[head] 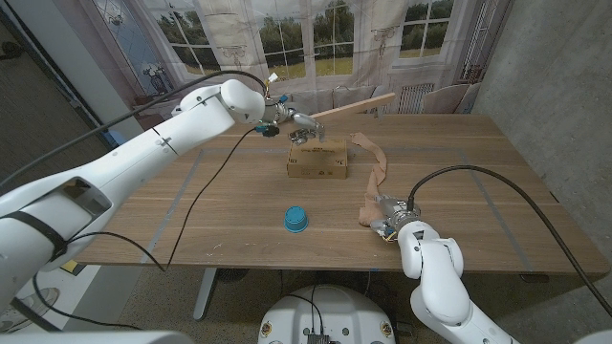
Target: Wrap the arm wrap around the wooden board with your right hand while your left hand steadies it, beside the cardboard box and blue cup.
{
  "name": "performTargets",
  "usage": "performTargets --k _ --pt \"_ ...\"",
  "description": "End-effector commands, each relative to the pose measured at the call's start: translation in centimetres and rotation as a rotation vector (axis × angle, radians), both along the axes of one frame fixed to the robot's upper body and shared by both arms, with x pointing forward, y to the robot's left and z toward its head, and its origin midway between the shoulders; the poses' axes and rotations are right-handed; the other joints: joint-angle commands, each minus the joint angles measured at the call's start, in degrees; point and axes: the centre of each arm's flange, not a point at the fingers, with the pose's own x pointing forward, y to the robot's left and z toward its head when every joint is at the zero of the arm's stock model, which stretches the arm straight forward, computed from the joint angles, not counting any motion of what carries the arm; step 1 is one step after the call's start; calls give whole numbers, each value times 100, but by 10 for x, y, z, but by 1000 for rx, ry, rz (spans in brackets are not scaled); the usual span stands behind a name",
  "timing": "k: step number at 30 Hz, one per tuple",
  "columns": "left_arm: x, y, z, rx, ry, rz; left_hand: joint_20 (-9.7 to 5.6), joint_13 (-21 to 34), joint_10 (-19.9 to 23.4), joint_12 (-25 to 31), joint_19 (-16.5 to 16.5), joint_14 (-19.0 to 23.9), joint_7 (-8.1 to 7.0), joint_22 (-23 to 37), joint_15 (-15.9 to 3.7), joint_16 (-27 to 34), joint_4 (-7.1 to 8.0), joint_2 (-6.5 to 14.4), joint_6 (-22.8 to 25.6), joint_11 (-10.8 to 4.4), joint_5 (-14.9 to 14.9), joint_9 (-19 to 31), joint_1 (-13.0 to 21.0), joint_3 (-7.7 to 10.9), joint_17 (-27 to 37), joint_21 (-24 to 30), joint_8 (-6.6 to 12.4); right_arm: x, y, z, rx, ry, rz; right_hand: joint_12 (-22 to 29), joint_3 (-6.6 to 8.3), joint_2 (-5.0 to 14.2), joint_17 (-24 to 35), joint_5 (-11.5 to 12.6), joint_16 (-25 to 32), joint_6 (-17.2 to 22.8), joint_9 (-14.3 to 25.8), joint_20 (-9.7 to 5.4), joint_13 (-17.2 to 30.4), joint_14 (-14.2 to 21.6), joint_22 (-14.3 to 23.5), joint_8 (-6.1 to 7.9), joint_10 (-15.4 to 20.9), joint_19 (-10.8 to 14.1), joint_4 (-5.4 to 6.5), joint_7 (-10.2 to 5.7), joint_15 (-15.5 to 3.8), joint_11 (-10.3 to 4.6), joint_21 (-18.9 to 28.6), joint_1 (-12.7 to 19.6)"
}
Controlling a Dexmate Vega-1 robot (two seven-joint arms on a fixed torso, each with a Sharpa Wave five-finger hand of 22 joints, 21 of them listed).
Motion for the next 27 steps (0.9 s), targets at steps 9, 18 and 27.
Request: performTargets --k 9,18,27 --pt "2 -3 1 0 4 15 -528 26 69 1337 -30 490 9 16 -525 443 -13 72 -29 -36 -18 18 1 32 1657 542 52 11 8 -5 -14 19 64 145 170 66 32 -37 155 314 32 -78 27 386 -2 100 410 365 53 -74 -111 -130 101 414" --pt "2 -4 2 0 8 16 -534 26 67 1337 -30 495 8 -8 -526 478 -15 80 -34 -33 -27 -11 -7 39 1681 547 58 12 14 -6 -29 -19 85 368 175 196 164 7 476 1139 37 -238 58 1112 10 331 1219 821 86 -136 -427 -216 221 793" --pt "2 -4 1 -2 12 12 -542 26 67 1338 -36 481 4 -17 -526 484 -16 91 -46 -25 -38 -37 -18 45 1668 560 68 13 13 -9 -26 -62 63 901 -93 520 1058 31 1596 1888 54 -802 331 2586 195 364 2124 2034 57 -65 -977 -235 865 1697"
